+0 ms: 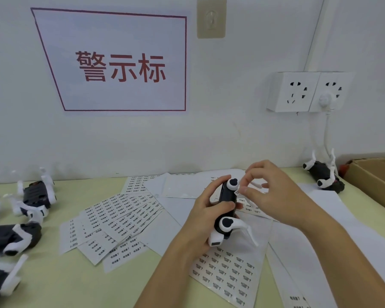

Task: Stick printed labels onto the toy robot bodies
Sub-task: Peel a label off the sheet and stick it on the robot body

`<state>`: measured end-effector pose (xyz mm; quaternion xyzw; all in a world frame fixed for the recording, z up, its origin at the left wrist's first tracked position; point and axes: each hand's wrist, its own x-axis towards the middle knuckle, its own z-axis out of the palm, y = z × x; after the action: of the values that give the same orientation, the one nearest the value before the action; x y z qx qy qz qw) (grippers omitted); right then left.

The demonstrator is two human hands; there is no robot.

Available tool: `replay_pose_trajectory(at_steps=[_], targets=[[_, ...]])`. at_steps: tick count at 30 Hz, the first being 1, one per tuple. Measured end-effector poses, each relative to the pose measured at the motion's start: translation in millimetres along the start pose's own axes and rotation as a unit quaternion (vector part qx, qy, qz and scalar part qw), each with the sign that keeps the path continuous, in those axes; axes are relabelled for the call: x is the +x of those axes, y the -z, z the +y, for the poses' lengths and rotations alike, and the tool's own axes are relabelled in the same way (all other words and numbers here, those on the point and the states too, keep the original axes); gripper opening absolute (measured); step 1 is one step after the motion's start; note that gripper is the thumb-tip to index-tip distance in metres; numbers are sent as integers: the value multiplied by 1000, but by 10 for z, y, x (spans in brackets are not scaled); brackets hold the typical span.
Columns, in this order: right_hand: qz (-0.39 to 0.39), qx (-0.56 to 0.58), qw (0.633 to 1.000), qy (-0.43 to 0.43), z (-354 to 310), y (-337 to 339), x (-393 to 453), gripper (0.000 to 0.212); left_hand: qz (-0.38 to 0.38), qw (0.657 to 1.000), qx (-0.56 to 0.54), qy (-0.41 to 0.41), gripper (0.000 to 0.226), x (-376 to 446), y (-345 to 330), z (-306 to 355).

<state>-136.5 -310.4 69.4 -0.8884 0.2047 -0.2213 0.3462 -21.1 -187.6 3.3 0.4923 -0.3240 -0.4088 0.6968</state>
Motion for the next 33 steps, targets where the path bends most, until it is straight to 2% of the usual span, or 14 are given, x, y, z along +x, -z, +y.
replay_pose_trajectory(at_steps=[33], targets=[[22, -104, 992, 64, -31, -82, 17, 32, -9, 1000, 22, 3, 59, -25, -9, 17]])
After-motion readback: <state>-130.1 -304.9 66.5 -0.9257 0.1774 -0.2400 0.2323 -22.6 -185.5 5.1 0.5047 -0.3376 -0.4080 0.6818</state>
